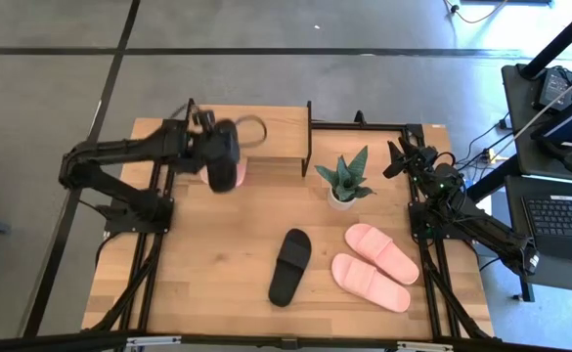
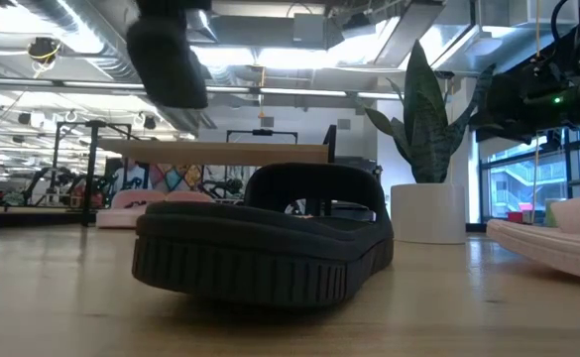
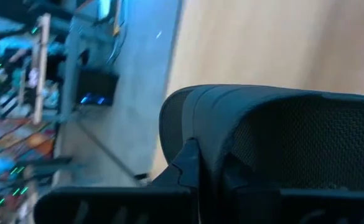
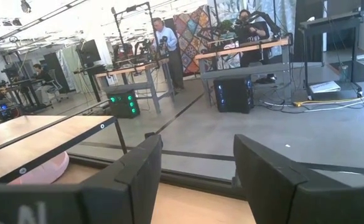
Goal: Pick and place slides into the shelf
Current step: Put the black slipper on the shelf
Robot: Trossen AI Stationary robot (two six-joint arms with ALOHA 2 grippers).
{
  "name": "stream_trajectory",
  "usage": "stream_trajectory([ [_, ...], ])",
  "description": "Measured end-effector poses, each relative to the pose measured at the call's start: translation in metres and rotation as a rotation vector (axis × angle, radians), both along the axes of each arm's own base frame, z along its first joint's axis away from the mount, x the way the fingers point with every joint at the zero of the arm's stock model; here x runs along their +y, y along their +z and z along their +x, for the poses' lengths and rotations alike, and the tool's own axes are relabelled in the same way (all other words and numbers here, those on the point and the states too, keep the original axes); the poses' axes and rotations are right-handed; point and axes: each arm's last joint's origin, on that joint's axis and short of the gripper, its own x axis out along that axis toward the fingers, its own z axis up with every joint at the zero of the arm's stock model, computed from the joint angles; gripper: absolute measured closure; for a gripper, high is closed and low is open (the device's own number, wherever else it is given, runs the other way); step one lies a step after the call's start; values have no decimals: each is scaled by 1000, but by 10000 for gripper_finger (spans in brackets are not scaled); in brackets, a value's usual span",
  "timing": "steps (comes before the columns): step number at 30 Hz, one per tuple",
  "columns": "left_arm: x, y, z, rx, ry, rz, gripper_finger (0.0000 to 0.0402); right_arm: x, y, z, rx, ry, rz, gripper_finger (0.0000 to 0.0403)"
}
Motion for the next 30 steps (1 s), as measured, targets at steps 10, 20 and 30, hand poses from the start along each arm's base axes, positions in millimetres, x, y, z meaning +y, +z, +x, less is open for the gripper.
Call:
stream_trajectory([
  [10,58,0,-11,216,-52,0,398,0,0,0,58,-5,-33,203],
  [20,83,-19,-17,309,-91,4,399,0,0,0,69,-5,-39,203],
  [30,103,-56,-21,343,-115,16,399,0,0,0,69,-6,-39,203],
])
